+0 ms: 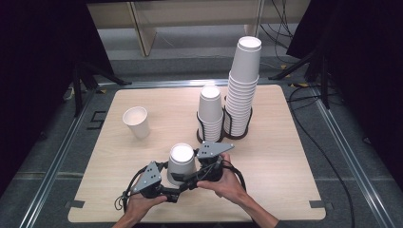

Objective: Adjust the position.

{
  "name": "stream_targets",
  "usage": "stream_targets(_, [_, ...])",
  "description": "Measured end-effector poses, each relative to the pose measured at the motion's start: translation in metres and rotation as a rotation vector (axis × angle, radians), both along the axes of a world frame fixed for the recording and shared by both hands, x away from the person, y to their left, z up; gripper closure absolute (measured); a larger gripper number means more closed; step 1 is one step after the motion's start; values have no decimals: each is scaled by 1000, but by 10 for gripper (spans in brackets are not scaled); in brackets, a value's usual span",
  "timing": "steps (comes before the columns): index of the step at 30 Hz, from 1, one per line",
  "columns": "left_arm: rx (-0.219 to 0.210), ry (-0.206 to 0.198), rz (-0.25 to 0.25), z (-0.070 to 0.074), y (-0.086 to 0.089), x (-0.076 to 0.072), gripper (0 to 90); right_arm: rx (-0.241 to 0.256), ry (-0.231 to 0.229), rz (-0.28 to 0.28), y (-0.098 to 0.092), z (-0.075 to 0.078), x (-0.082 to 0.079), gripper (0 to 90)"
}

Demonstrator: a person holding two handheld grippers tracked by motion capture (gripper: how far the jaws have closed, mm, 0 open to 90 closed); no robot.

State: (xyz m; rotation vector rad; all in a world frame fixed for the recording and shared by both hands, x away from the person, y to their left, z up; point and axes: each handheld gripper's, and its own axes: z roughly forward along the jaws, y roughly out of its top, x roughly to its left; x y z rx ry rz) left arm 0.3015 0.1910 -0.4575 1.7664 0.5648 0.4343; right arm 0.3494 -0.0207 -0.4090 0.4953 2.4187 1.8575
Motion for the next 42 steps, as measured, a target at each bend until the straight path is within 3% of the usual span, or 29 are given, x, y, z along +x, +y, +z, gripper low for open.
stream_targets(1, [24, -8, -8, -1, 0, 1, 130, -6, 16, -10, -2, 3, -1, 148])
stream_targets(2, [58, -14, -6, -1, 0, 0, 133, -5, -19, -8, -4, 6, 1, 152])
stream_targets(3, [52, -20, -11, -3, -1, 1, 137, -6, 11, -11, -6, 9, -1, 153])
stream_targets(4, [65, -15, -15, -2, 0, 1, 140, -6, -22, -7, -8, 11, 1, 153])
stream_targets(6, [142, -13, -30, -1, 0, -1, 143, -24, -30, -2, -13, 17, 1, 154])
stream_targets(10, [237, -23, -64, 0, -1, -4, 150, -85, -20, 31, -21, 23, -1, 154])
stream_targets(12, [260, -16, -75, 0, -2, -4, 153, -124, -22, 54, -24, 26, -1, 154])
stream_targets(13, [274, -15, -80, 0, -2, -4, 154, -138, 13, 52, -25, 28, -4, 155])
stream_targets(16, [296, -5, -88, -1, -2, -3, 155, -190, 12, 75, -26, 30, -5, 156])
stream_targets(18, [327, -4, -95, -1, -1, -3, 157, -201, -21, 85, -27, 30, -3, 158])
stream_targets(22, [353, 4, -116, -2, -2, -2, 158, -232, -8, 92, -26, 26, -2, 158])
stream_targets(24, [387, -2, -121, -1, -3, -4, 158, -249, 0, 95, -25, 24, -3, 157])
stream_targets(25, [375, -9, -123, -2, -4, -3, 159, -253, 0, 98, -25, 24, -3, 158])
stream_targets(28, [402, -18, -127, 0, -4, -5, 161, -283, 13, 113, -23, 21, -3, 158])
stream_targets(30, [394, -21, -131, 0, -5, -5, 162, -300, 11, 118, -21, 19, -4, 160])
stream_targets(32, [428, -34, -137, 1, -4, -4, 164, -306, 21, 126, -21, 18, -4, 162])
stream_targets(36, [428, -41, -141, 0, -6, -6, 165, -329, 26, 139, -18, 15, -3, 177])
stream_targets(38, [438, -49, -134, 1, -7, -7, 165, -336, 33, 145, -17, 13, -3, 193])
stream_targets(39, [464, -54, -147, 2, -6, -7, 165, -341, 38, 148, -17, 13, -3, 197])
stream_targets(42, [470, -62, -148, 2, -6, -6, 165, -351, 45, 157, -18, 11, -2, 208])
